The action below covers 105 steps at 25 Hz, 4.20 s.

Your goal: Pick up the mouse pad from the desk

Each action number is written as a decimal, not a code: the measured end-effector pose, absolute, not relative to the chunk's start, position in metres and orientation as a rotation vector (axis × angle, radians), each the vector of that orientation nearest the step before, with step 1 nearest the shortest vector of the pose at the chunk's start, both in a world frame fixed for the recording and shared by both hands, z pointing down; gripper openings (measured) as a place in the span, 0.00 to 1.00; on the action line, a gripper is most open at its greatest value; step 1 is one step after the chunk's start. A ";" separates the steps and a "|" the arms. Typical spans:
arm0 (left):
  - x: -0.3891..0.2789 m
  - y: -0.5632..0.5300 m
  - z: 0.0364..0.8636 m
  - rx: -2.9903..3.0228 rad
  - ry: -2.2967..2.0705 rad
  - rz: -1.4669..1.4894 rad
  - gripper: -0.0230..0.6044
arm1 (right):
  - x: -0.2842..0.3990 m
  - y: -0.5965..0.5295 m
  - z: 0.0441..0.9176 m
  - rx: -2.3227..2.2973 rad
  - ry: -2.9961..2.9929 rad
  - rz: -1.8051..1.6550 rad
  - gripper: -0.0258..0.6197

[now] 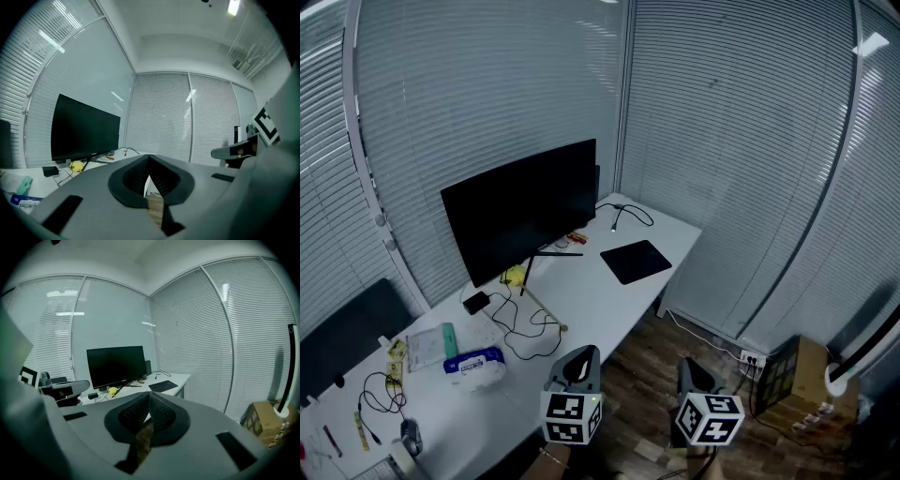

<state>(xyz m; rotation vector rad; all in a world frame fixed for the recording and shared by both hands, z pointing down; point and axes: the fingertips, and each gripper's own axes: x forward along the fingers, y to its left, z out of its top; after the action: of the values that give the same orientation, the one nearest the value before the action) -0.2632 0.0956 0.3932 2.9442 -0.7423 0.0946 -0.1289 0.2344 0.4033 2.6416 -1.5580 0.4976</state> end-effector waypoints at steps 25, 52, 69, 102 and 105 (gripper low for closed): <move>-0.251 0.084 0.422 2.930 -0.689 0.168 0.06 | -0.122 0.226 0.431 2.699 -1.514 0.611 0.09; -0.082 0.019 0.414 2.887 -0.832 0.230 0.06 | 0.058 0.153 0.421 2.602 -1.661 0.662 0.09; -0.022 -0.019 0.422 2.853 -0.934 0.256 0.06 | 0.128 0.104 0.429 2.541 -1.746 0.664 0.09; 0.069 -0.148 0.437 2.804 -1.036 0.267 0.06 | 0.240 -0.024 0.435 2.462 -1.762 0.628 0.09; 0.072 -0.160 0.443 2.792 -1.058 0.294 0.06 | 0.246 -0.040 0.439 2.435 -1.772 0.645 0.09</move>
<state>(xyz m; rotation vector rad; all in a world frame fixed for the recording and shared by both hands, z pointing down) 0.0722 -0.1605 0.4432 2.7922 -1.0578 0.2941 0.2459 -0.0400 0.4387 2.4347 -1.7718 0.6447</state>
